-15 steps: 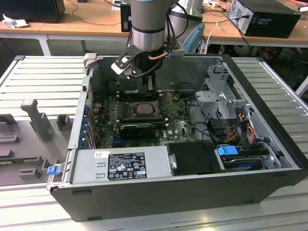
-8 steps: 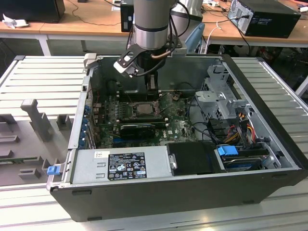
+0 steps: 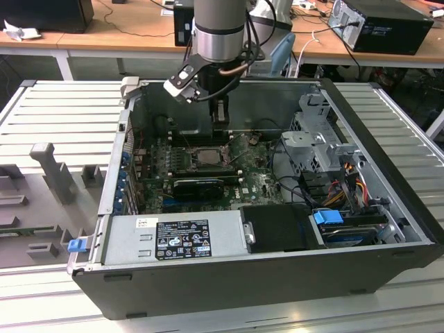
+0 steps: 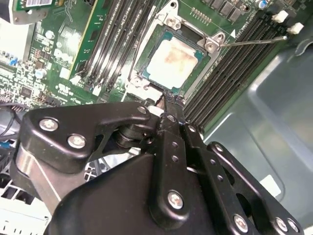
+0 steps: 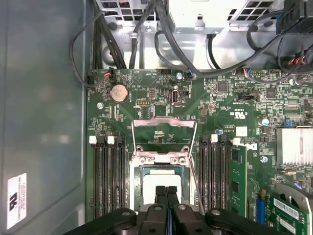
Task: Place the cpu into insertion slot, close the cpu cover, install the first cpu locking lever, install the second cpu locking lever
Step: 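Close the cpu cover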
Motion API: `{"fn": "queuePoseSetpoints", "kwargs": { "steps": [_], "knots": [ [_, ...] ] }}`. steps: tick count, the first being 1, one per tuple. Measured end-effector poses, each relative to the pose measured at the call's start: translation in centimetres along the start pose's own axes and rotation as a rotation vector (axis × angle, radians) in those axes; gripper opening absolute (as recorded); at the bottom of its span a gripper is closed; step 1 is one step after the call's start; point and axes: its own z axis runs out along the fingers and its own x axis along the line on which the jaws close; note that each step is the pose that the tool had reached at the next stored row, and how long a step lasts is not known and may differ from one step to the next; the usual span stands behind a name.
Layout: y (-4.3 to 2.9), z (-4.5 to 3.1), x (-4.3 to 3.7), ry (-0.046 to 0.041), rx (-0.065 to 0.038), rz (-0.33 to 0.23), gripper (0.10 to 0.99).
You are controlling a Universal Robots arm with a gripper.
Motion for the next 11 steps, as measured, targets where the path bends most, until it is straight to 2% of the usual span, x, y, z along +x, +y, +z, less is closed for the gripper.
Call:
{"fn": "queuePoseSetpoints", "kwargs": {
  "steps": [2,4,5,7,9,11],
  "knots": [
    [0.02,-0.36,0.01,0.0,0.0,0.0,0.106],
    [0.13,-1.13,0.02,-0.0008,0.0,0.0,0.106],
    [0.57,-1.15,0.03,-0.0011,0.001,0.0,0.106],
    [2.17,-1.04,0.04,-0.0012,0.005,0.0,0.106],
    [3.87,-0.41,0.04,-0.0014,0.009,-0.002,0.106],
    [4.26,0.0,0.04,-0.0012,0.01,-0.014,0.106]
  ]
}}
